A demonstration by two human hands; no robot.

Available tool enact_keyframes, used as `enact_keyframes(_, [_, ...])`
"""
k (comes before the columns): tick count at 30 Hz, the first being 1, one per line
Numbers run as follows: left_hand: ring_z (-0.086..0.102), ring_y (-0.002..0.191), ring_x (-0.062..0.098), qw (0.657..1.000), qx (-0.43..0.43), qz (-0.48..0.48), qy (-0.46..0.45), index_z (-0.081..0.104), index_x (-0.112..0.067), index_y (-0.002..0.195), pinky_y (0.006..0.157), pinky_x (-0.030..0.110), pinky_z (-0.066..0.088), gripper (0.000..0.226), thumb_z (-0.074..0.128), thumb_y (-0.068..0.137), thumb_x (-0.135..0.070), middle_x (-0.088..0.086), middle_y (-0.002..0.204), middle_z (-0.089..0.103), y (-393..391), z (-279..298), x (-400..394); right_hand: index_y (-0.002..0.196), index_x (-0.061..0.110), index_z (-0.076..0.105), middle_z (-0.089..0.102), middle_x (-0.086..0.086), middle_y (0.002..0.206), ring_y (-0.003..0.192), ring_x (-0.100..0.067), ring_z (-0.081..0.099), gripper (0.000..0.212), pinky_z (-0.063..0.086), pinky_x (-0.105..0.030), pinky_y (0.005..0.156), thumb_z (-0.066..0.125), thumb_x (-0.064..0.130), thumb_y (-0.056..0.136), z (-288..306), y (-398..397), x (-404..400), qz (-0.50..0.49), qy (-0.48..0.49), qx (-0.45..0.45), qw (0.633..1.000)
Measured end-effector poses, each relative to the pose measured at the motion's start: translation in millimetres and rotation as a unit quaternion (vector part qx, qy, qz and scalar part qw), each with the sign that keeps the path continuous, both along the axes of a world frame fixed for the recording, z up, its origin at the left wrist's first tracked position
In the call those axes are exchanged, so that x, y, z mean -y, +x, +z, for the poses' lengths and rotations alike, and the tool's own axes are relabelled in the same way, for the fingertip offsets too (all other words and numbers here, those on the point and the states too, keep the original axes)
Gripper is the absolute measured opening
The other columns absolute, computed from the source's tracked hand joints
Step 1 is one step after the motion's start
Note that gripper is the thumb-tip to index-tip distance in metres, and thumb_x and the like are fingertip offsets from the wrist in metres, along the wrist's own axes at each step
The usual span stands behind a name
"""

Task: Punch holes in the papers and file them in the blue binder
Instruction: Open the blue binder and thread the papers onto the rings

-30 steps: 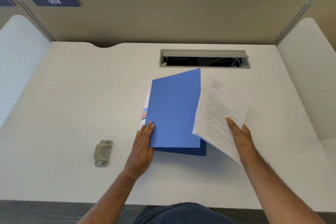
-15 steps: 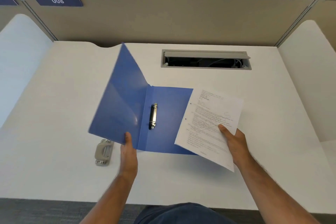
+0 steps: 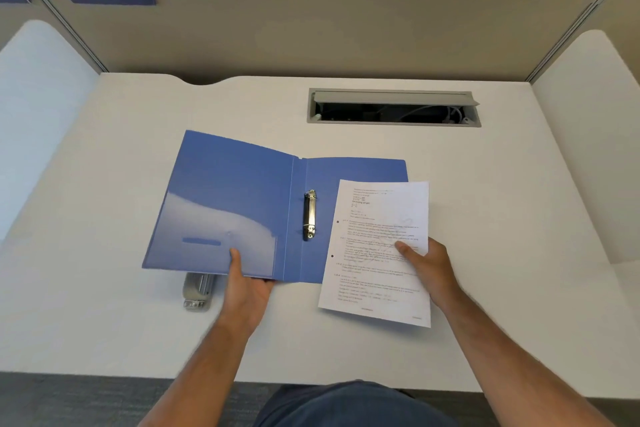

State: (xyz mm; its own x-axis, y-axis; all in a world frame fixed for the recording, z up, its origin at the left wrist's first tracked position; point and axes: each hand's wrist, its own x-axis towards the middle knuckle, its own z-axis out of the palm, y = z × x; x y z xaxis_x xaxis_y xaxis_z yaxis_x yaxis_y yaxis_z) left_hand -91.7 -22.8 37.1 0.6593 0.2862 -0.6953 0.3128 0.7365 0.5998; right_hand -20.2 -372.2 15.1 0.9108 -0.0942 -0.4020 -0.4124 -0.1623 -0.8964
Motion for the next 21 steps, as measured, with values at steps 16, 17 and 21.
enact_keyframes(16, [0.079, 0.084, 0.037, 0.946, -0.154, -0.219, 0.182, 0.074, 0.007, 0.1, 0.084, 0.048, 0.063, 0.06, 0.055, 0.105, -0.05, 0.025, 0.092, 0.079, -42.6, -1.2, -25.0, 0.118, 0.016, 0.076, 0.083, 0.007, 0.107, 0.095, -0.015, 0.081, 0.022, 0.062, -0.02, 0.073, 0.079, 0.018, 0.096, 5.5, -1.2, 5.9, 0.012, 0.015, -0.02, 1.0])
enact_keyframes(17, [0.077, 0.078, 0.037, 0.935, -0.151, -0.241, 0.211, 0.074, 0.007, 0.096, 0.079, 0.046, 0.064, 0.06, 0.054, 0.105, -0.049, 0.026, 0.088, 0.078, -41.8, 3.4, -23.3, 0.118, 0.016, 0.076, 0.083, 0.007, 0.107, 0.095, -0.015, 0.081, 0.022, 0.062, -0.02, 0.073, 0.079, 0.018, 0.096, 6.9, 1.0, 4.9, 0.016, 0.019, -0.019, 1.0])
enact_keyframes(21, [0.072, 0.067, 0.029, 0.889, -0.04, -0.316, 0.329, 0.076, -0.006, 0.095, 0.064, 0.038, 0.061, 0.045, 0.053, 0.108, -0.041, 0.012, 0.082, 0.079, -25.5, 25.2, -8.2, 0.119, 0.018, 0.076, 0.083, 0.005, 0.11, 0.098, -0.017, 0.081, 0.023, 0.063, -0.034, 0.084, 0.079, 0.02, 0.096, 7.5, 12.3, -1.8, 0.024, 0.021, -0.016, 0.999])
